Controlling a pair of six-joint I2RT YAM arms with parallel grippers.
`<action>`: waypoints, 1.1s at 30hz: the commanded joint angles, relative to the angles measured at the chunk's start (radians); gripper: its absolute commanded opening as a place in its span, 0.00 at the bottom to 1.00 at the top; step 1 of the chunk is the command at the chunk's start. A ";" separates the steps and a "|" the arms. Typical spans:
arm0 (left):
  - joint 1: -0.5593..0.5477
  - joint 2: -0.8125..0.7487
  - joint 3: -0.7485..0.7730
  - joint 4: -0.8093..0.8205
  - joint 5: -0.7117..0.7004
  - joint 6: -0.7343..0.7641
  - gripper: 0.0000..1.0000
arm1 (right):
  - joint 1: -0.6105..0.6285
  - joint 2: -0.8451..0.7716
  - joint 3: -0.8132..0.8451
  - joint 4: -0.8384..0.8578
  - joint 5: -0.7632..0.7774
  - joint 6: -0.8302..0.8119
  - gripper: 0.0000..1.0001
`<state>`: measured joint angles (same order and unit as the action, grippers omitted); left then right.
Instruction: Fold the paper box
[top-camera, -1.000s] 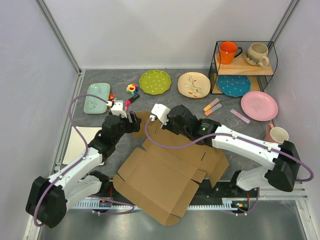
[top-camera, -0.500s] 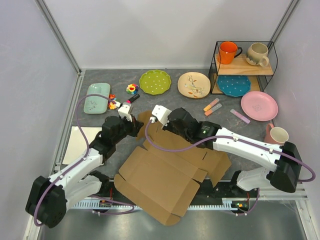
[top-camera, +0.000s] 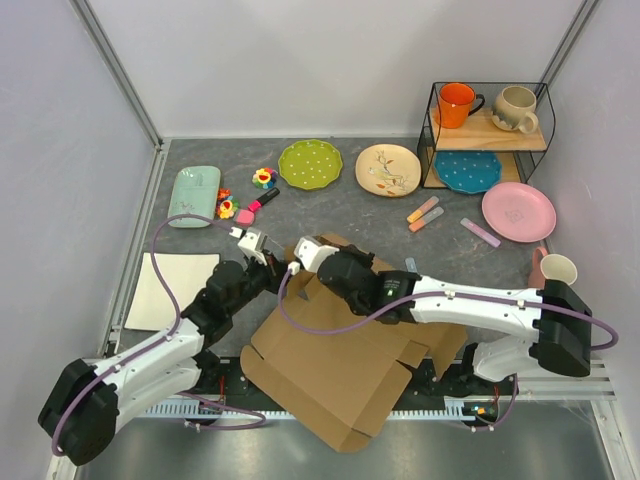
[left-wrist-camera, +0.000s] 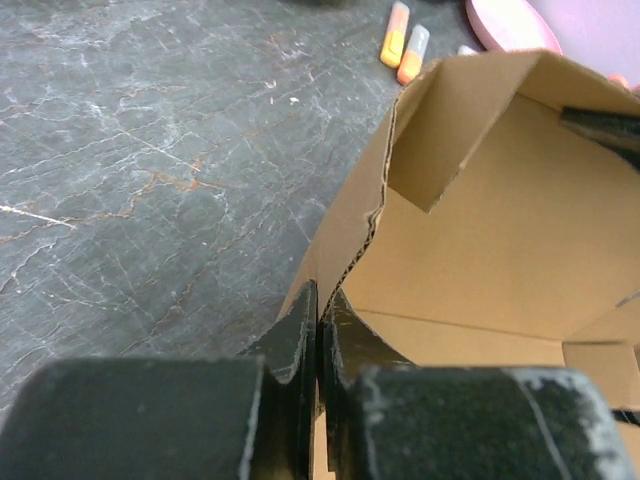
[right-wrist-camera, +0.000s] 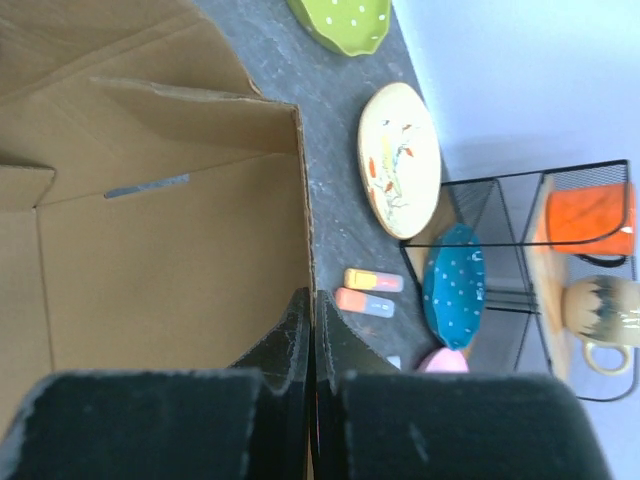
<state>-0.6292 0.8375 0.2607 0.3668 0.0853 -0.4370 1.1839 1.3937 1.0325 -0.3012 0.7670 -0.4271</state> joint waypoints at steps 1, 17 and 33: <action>-0.024 0.012 -0.063 0.194 -0.082 -0.106 0.07 | 0.054 0.028 -0.075 0.097 0.216 -0.038 0.00; -0.030 0.077 -0.123 0.314 -0.121 -0.161 0.24 | 0.232 0.185 -0.324 0.499 0.541 -0.087 0.00; -0.040 0.136 -0.009 0.412 -0.297 -0.034 0.15 | 0.087 0.133 -0.229 0.951 0.483 -0.581 0.00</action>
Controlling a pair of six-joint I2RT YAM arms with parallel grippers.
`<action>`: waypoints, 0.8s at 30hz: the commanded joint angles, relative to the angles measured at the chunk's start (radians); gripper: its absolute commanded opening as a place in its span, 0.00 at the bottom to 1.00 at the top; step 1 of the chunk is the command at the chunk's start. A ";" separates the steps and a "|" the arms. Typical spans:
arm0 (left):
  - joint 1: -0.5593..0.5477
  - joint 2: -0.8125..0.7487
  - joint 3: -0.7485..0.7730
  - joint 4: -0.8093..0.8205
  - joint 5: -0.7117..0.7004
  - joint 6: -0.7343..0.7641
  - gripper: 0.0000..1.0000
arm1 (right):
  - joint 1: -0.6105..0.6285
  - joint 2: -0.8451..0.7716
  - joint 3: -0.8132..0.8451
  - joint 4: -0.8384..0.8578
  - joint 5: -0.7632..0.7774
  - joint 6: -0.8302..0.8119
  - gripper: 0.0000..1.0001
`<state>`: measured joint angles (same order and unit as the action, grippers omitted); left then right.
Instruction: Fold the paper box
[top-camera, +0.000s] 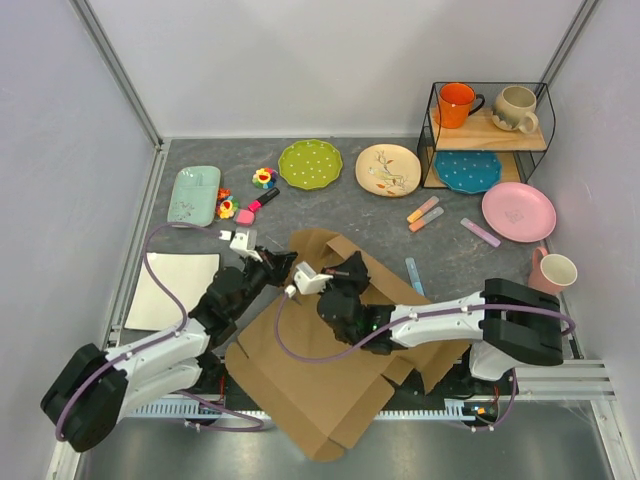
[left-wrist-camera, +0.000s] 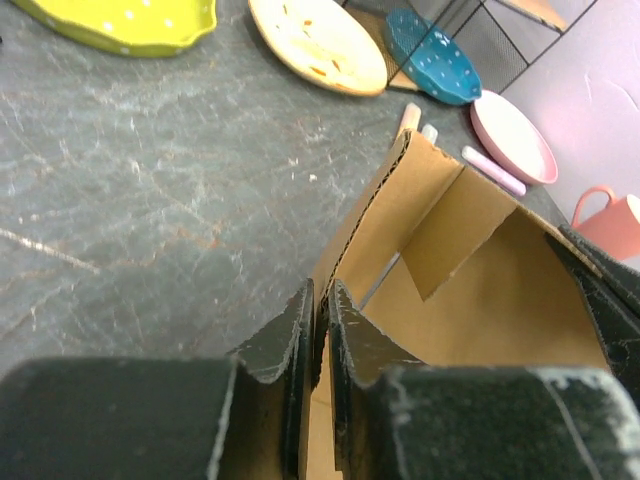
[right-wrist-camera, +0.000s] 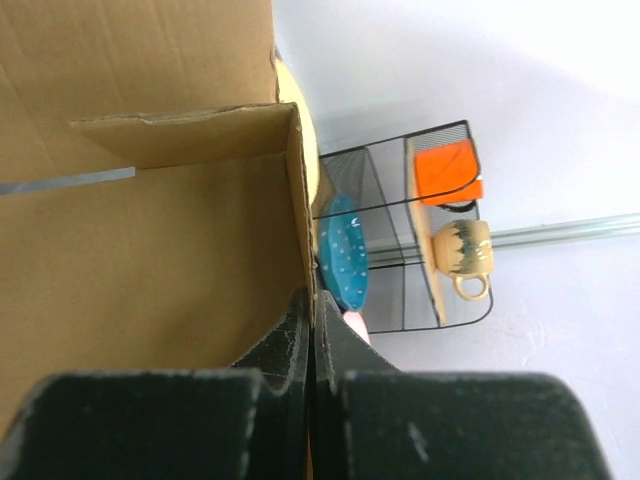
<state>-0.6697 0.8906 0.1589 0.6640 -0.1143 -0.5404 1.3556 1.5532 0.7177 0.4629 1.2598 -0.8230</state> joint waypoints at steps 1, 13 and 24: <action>0.001 0.106 0.109 0.126 -0.105 0.076 0.15 | -0.104 -0.030 0.106 0.187 -0.037 -0.195 0.00; 0.032 0.416 0.285 0.197 -0.099 0.116 0.17 | -0.233 0.034 0.229 0.089 -0.243 -0.131 0.00; 0.058 0.515 0.225 0.246 -0.062 -0.009 0.18 | -0.253 0.156 0.109 0.072 -0.209 -0.044 0.00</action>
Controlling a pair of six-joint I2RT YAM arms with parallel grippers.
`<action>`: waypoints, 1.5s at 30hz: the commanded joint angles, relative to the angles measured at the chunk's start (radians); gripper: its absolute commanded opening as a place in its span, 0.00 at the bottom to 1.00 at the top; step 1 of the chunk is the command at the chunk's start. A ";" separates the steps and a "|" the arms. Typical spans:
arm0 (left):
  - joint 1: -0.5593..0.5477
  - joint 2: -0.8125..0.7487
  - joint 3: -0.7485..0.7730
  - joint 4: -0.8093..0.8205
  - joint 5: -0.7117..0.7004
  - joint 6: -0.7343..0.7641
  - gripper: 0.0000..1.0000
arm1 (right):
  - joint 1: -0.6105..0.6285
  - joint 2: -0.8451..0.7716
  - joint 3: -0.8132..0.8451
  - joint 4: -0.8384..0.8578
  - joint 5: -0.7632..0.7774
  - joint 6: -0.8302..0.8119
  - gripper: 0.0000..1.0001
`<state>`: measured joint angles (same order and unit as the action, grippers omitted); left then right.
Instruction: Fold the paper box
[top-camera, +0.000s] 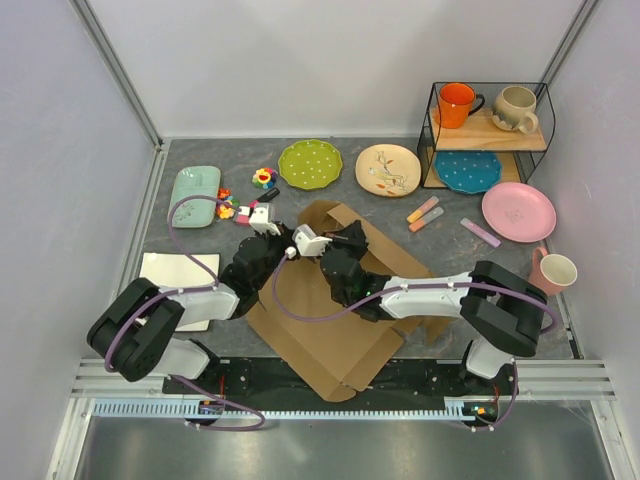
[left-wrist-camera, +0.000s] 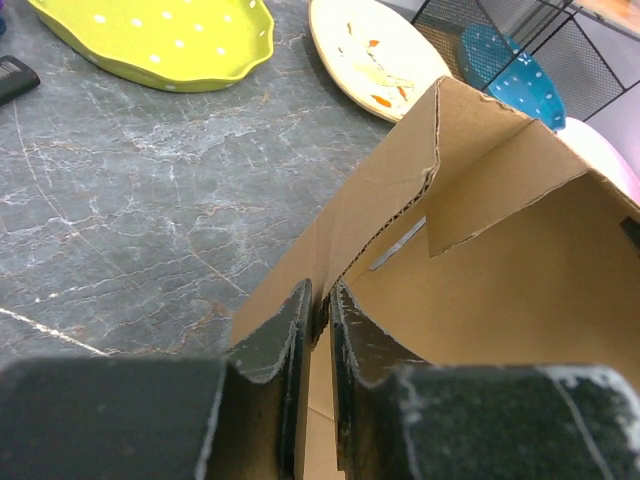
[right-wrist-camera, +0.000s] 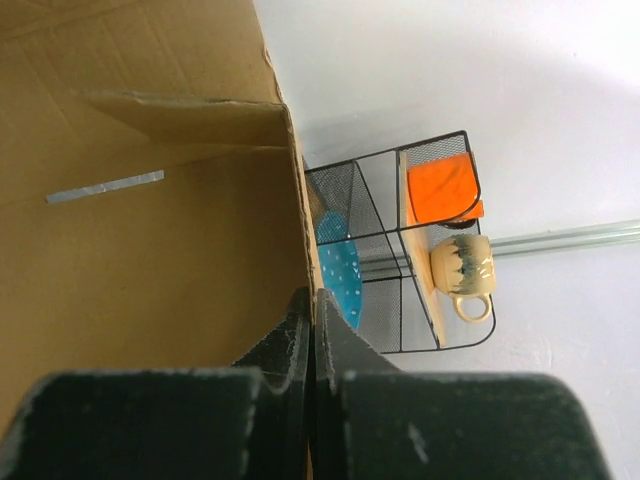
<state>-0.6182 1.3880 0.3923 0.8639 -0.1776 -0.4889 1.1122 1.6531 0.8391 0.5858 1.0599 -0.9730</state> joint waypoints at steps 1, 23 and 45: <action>0.008 0.016 -0.012 0.044 0.012 -0.069 0.18 | -0.009 0.066 -0.011 -0.049 -0.005 0.106 0.00; 0.061 -0.230 0.022 -0.284 0.056 -0.053 0.59 | 0.049 0.030 -0.149 0.278 0.086 -0.158 0.00; 0.222 -0.281 0.108 -0.502 -0.025 -0.165 0.69 | 0.038 0.023 0.046 0.385 0.026 -0.487 0.00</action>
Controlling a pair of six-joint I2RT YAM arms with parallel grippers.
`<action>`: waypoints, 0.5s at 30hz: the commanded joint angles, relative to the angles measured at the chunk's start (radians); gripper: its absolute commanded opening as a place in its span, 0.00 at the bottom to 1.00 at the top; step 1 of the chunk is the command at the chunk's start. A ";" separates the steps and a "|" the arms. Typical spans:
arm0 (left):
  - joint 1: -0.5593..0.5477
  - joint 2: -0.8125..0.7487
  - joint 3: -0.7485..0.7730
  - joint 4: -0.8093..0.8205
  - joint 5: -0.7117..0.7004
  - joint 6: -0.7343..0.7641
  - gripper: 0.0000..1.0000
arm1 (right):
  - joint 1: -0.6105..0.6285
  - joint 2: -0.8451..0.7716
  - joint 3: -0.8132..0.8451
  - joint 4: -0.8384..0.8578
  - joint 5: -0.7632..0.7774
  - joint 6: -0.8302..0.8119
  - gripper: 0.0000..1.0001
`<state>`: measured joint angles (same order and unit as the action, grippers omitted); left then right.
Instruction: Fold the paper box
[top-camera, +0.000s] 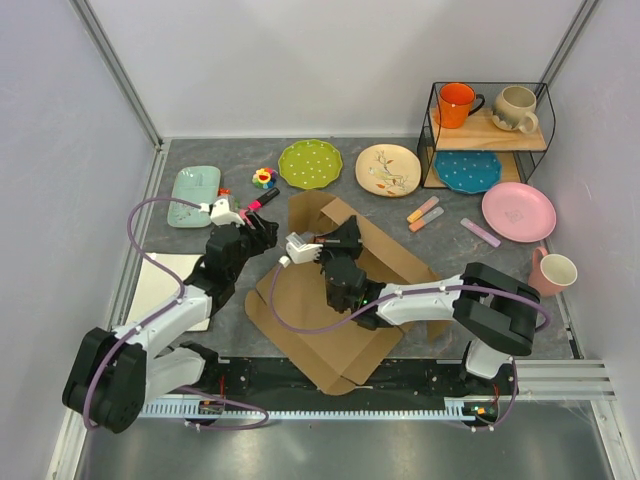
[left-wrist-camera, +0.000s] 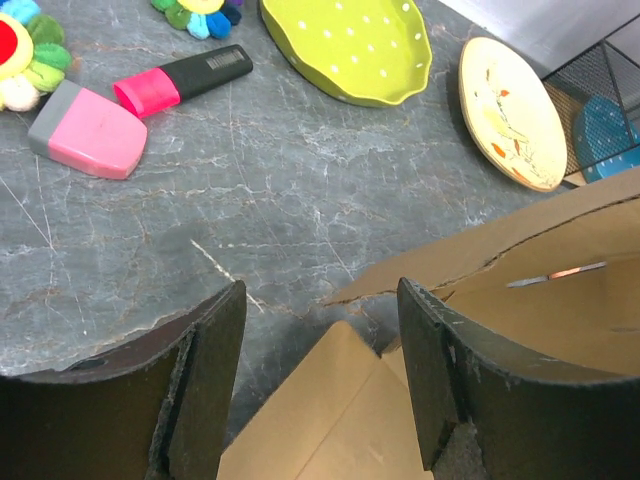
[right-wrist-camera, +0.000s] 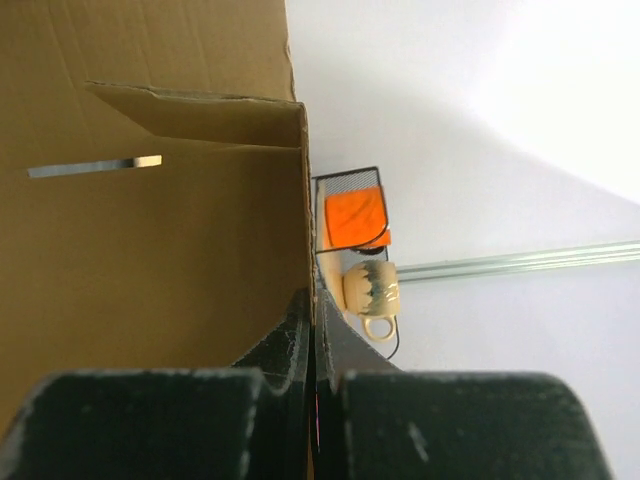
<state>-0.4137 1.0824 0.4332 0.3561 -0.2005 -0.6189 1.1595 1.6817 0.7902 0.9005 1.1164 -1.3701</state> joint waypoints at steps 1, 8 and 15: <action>0.024 0.034 0.078 0.007 -0.002 -0.035 0.69 | -0.009 0.001 0.102 0.066 -0.035 -0.090 0.00; 0.078 0.123 0.111 0.098 0.036 -0.015 0.69 | -0.017 0.036 0.083 -0.029 -0.049 0.022 0.00; 0.142 0.270 0.159 0.227 0.147 -0.054 0.68 | -0.014 0.059 0.041 -0.090 -0.041 0.117 0.00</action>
<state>-0.2924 1.2999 0.5369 0.4503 -0.1249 -0.6296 1.1465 1.7397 0.8425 0.8436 1.0710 -1.3289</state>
